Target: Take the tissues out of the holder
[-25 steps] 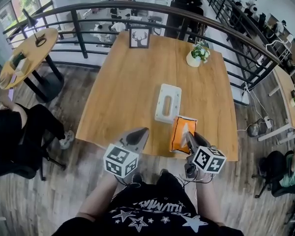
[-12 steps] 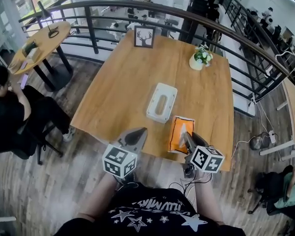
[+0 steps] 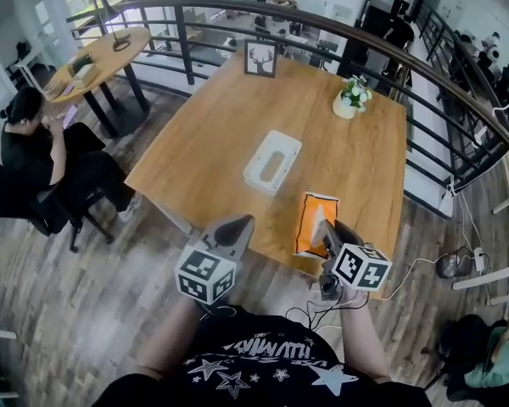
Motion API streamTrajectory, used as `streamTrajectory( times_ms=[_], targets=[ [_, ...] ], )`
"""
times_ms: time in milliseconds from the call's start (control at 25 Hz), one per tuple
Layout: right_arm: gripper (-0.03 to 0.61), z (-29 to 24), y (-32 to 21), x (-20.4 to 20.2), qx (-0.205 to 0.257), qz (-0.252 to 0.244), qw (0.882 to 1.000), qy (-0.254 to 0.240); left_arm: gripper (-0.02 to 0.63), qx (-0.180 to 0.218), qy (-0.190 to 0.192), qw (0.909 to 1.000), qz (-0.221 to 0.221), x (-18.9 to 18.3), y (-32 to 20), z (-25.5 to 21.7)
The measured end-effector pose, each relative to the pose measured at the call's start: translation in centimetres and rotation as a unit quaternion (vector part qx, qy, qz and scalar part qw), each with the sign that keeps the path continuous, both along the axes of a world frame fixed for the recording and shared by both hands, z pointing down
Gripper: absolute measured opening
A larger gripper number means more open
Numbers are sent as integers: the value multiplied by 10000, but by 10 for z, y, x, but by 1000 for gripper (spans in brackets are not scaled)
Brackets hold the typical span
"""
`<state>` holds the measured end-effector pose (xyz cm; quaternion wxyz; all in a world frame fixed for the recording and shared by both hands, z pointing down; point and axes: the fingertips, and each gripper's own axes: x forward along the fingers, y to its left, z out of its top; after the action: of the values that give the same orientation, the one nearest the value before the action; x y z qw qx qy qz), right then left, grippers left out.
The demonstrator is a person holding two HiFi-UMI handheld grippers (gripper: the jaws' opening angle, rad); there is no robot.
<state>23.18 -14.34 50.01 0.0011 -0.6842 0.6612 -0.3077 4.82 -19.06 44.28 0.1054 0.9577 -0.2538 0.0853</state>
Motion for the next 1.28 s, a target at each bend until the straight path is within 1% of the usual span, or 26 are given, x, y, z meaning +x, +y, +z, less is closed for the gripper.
streamTrajectory(
  times_ms=[320,480,720,1000,1160,1280],
  targets=[
    [94,9,57,5,7,-525,9986,-94,14,31,7,9992,-389,11,72,4],
    [94,18,90,8,-20,-633,9978,-181,12,-67,-40,9983,-571,13,106,15],
    [94,31,129,23,-62,-798,9963,-316,14,77,-38,9967,-803,24,151,14],
    [94,34,148,15,-55,-939,9947,-420,14,57,-131,9940,-1086,4,184,13],
    [94,34,147,6,0,-944,9943,-495,14,46,-201,9928,-1179,-10,189,16],
    [94,34,147,-2,-20,-968,9941,-498,14,43,-186,9927,-1191,-16,191,15]
  ],
)
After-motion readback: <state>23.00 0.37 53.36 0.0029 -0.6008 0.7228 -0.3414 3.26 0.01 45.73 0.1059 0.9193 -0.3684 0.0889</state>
